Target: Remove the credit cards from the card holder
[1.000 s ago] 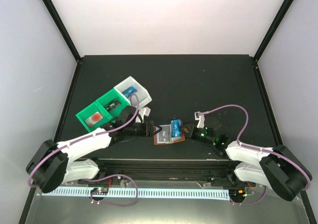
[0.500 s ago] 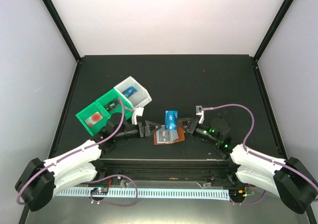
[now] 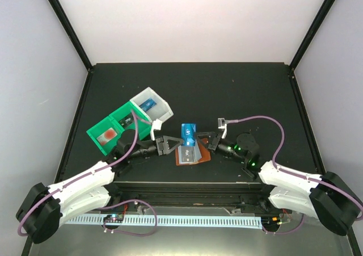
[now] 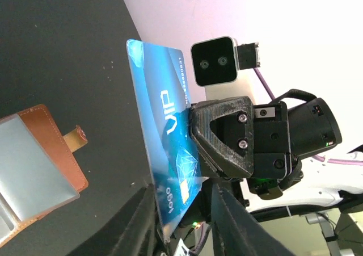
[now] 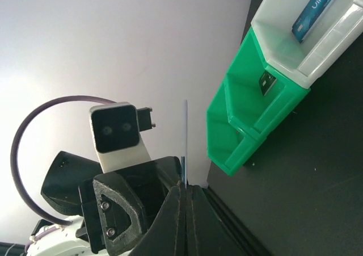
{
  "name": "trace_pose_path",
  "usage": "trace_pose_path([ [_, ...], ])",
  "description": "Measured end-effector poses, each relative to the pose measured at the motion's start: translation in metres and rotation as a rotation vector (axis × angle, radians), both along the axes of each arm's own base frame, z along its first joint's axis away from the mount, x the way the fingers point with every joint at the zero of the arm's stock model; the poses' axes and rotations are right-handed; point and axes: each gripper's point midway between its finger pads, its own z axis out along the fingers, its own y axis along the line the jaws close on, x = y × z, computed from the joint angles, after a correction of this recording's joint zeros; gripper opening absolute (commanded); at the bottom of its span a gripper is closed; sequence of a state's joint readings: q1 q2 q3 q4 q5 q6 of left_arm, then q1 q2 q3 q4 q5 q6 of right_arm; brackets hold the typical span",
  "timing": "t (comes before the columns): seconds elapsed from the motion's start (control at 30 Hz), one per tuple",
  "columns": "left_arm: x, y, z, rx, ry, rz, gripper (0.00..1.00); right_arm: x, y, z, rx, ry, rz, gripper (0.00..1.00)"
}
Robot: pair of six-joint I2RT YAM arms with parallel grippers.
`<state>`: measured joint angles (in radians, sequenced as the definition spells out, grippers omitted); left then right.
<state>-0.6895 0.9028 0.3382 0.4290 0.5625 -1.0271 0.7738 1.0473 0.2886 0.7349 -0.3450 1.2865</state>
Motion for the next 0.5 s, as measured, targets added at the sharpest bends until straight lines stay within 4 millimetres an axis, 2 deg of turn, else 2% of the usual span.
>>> trace_pose_path([
  [0.1,0.0005,0.0001,0.0011,-0.004,-0.002,0.002,0.2,-0.0008,0.002,0.0004,0.006,0.002,0.005,0.01],
  [0.23,0.0007,0.0001,0.0011,-0.002,-0.008,0.003,0.35,-0.0024,0.0036,0.005,0.021,-0.012,0.012,0.01],
  [0.37,0.0009,0.0002,0.0013,-0.003,-0.006,0.004,0.4,-0.0049,0.0037,0.0066,0.033,-0.015,0.016,0.01],
  [0.43,0.0008,0.0001,0.0019,-0.006,-0.007,0.004,0.34,-0.0052,0.0033,0.0075,0.036,-0.017,0.016,0.01],
  [0.5,0.0004,-0.0002,0.0031,-0.01,-0.009,0.001,0.19,-0.0061,0.0036,0.0086,0.038,-0.02,0.019,0.01],
])
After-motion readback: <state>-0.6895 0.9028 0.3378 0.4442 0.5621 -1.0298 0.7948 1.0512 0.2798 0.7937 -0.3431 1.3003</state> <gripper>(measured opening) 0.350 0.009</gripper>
